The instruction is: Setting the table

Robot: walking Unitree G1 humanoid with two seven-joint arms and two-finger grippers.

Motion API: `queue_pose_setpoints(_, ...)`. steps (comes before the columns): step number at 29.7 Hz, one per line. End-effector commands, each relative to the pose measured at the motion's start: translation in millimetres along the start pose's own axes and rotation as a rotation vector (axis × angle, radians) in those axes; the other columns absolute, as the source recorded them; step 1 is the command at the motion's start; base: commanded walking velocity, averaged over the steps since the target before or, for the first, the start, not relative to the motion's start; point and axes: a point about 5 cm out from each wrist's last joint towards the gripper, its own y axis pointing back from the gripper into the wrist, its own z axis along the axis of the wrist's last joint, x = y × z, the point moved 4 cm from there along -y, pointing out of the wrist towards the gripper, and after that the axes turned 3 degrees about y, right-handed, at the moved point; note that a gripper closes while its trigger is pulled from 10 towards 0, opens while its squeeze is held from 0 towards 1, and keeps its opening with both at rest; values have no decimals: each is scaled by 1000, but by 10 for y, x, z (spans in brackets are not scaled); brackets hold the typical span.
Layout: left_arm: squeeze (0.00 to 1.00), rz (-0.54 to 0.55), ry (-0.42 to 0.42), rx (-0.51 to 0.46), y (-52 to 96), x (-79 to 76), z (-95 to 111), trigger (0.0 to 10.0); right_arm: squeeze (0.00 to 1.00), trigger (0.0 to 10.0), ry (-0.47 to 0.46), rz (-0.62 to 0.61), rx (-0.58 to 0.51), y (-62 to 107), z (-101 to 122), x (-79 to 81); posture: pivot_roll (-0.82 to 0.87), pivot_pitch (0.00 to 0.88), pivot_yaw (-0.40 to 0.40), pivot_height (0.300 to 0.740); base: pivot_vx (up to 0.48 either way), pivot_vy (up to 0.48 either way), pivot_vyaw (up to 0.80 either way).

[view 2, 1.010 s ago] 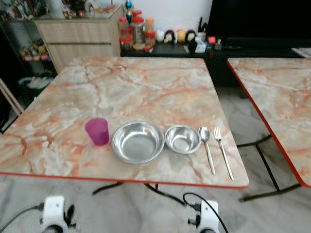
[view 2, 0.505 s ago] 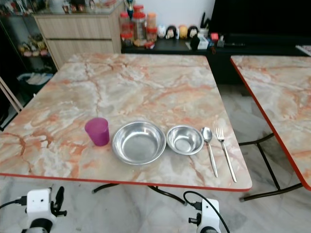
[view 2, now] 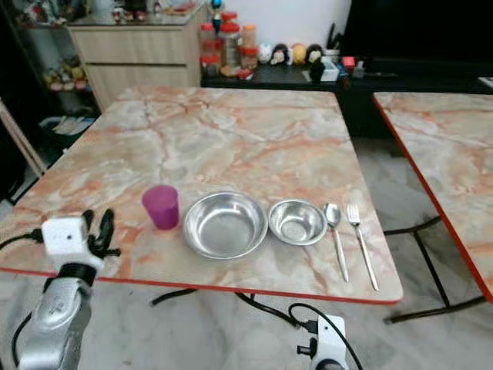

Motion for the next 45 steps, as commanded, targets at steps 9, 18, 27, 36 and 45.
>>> queue_pose_setpoints(9, 0, -155, 69, 126, -123, -353, -72, 10000, 0, 10000, -47, -31, 5, 13, -45, -43, -10, 0, 40, 740, 0, 0, 0)
queue_pose_setpoints(18, 0, -114, 13, -1, -164, -264, 233, 10000, 0, 10000, -33, -23, 7, 12, -45, -26, 7, 0, 29, 740, 0, 0, 0)
queue_pose_setpoints(27, 1000, -146, -74, 1, -244, -278, 253, 10000, 0, 10000, -32, -19, 1, 2, -7, -7, 10, 0, 27, 740, 0, 0, 0)
queue_pose_setpoints(36, 0, -108, -141, 81, -443, -226, 190, 10000, 0, 10000, -36, -19, 5, 4, -21, -2, 7, 0, 29, 740, 0, 0, 0)
queue_pose_setpoints(45, 0, -121, -176, 149, -771, -332, 213, 10000, 0, 10000, -39, -21, 5, 5, -24, -1, -2, 0, 28, 740, 0, 0, 0)
